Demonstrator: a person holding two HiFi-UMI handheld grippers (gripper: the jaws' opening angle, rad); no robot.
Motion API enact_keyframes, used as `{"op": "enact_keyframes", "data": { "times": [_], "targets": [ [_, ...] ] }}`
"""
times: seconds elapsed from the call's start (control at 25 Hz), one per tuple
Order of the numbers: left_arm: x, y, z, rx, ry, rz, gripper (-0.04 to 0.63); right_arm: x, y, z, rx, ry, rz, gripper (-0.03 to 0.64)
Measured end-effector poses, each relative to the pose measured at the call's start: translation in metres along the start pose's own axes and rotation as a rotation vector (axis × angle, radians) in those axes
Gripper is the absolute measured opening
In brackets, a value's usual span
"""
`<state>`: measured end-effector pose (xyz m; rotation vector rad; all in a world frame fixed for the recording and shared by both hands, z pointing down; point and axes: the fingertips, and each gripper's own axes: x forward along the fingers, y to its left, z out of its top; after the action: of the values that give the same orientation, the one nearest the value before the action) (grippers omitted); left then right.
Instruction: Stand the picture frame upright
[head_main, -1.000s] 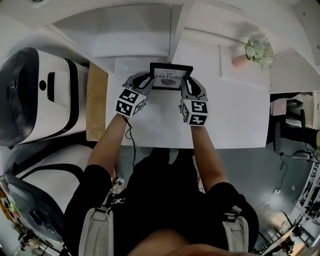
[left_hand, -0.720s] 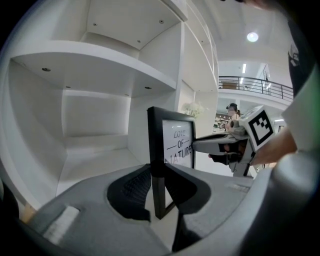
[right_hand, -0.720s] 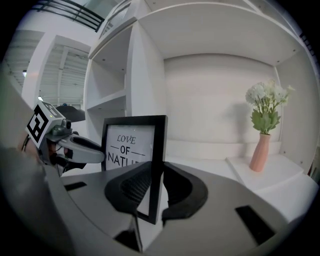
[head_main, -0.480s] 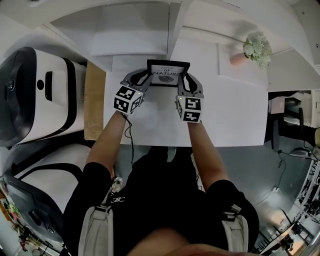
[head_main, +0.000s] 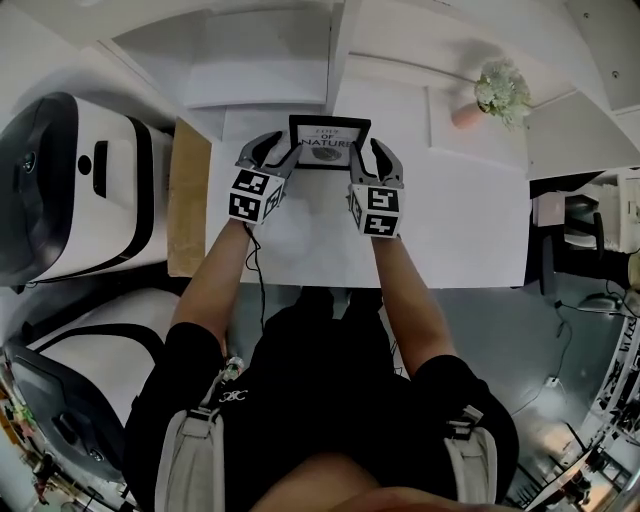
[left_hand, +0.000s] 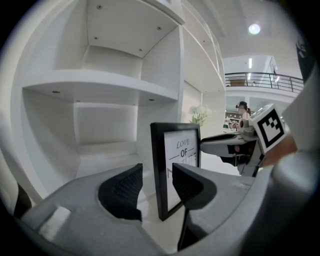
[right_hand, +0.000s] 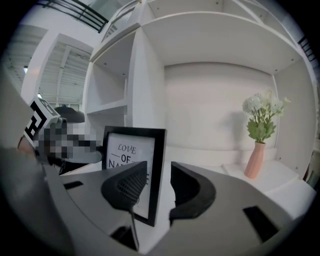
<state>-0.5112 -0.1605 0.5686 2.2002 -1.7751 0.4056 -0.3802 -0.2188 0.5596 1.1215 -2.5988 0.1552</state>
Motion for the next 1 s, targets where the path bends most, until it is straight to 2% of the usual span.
{"op": "enact_keyframes", "data": {
  "times": [0.24,0.36,0.52,0.6,0.8,1.0],
  "targets": [
    [-0.045,-0.01,0.035,0.04,-0.062,0.084,0.182,-0.039,0.001,0.035,0.038,-0.075,0.011,0.135],
    [-0.075,-0.021,0.058,0.04,-0.113,0.13,0.132,-0.065,0.007,0.057,0.04,-0.121,0.039,0.122],
    [-0.116,-0.037,0.086,0.025,-0.179,0.224,0.03,-0.104,0.014,0.089,0.036,-0.198,0.044,0.006],
    [-0.135,-0.045,0.095,0.006,-0.194,0.27,0.019,-0.124,0.01,0.103,0.052,-0.231,0.024,0.003],
    [-0.17,-0.074,0.111,-0.028,-0.23,0.273,0.017,-0.167,0.005,0.127,0.046,-0.281,0.026,0.0],
    [-0.192,-0.093,0.113,-0.008,-0.229,0.302,0.017,-0.198,0.002,0.127,0.075,-0.314,0.033,0.0]
  ]
}}
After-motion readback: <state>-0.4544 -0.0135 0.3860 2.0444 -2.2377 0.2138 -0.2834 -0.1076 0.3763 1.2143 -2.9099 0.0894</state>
